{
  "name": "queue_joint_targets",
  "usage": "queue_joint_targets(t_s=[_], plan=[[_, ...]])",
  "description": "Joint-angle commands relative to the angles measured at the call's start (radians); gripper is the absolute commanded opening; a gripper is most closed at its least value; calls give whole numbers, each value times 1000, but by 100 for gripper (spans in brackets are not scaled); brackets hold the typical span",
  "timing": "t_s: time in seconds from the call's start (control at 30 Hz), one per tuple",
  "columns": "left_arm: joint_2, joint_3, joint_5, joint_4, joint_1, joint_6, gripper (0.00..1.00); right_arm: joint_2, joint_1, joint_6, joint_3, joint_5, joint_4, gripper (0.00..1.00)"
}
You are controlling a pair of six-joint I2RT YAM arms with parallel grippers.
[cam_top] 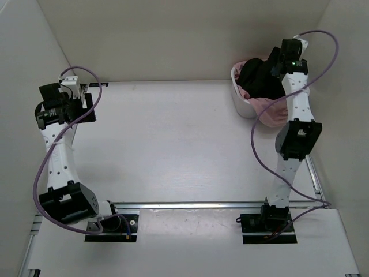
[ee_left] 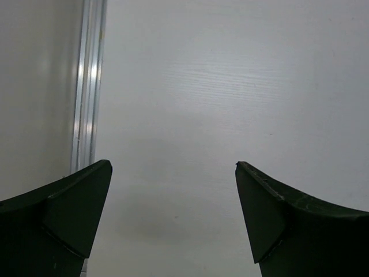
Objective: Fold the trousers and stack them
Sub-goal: Grab the trousers from the pile
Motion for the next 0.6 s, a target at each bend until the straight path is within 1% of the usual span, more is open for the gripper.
queue_joint_targets(t_s=[0.0, 0.07, 0.1, 0.13, 0.17, 0.2, 0.23, 0.27, 0.3, 0.37, 0.4, 0.43, 0.47, 0.53, 0.57], plan=[[4, -30, 20, -22, -10, -12, 100, 106, -13, -13, 83, -33, 36, 99], [5, -40, 8, -22, -10, -12, 99, 117, -13, 8, 63, -48, 80, 99], [5, -40, -2, -22, -10, -12, 99, 129, -13, 19, 51, -59, 80, 96], [5, -49, -2, -22, -10, -12, 99, 129, -13, 19, 40, -79, 99, 80], [5, -58, -2, -22, -10, -12, 99, 116, -13, 19, 7, -96, 112, 70], [5, -58, -11, -22, -10, -12, 99, 87, -13, 7, -14, -107, 124, 56], [5, -69, -11, -22, -10, -12, 99, 67, -13, 7, -30, -107, 133, 36], [5, -69, -20, -22, -10, -12, 99, 19, -13, 7, -59, -107, 142, 5], [-6, -69, -20, -22, -10, -12, 99, -13, -13, 7, -75, -90, 143, 0], [-18, -78, -20, -22, -10, -12, 99, -93, 9, -5, -124, -56, 165, 0], [-32, -78, -20, -22, -10, -12, 99, -186, 19, -19, -186, -15, 202, 0], [-32, -87, -20, -22, -10, -12, 98, -235, 31, -57, -211, 16, 218, 0], [-57, -87, -20, -31, -10, -12, 98, -325, 60, -77, -230, 45, 227, 0], [-73, -87, -20, -31, -10, -12, 98, -418, 94, -117, -267, 80, 239, 0], [-83, -87, -20, -42, -10, -12, 98, -509, 138, -152, -280, 90, 239, 0]])
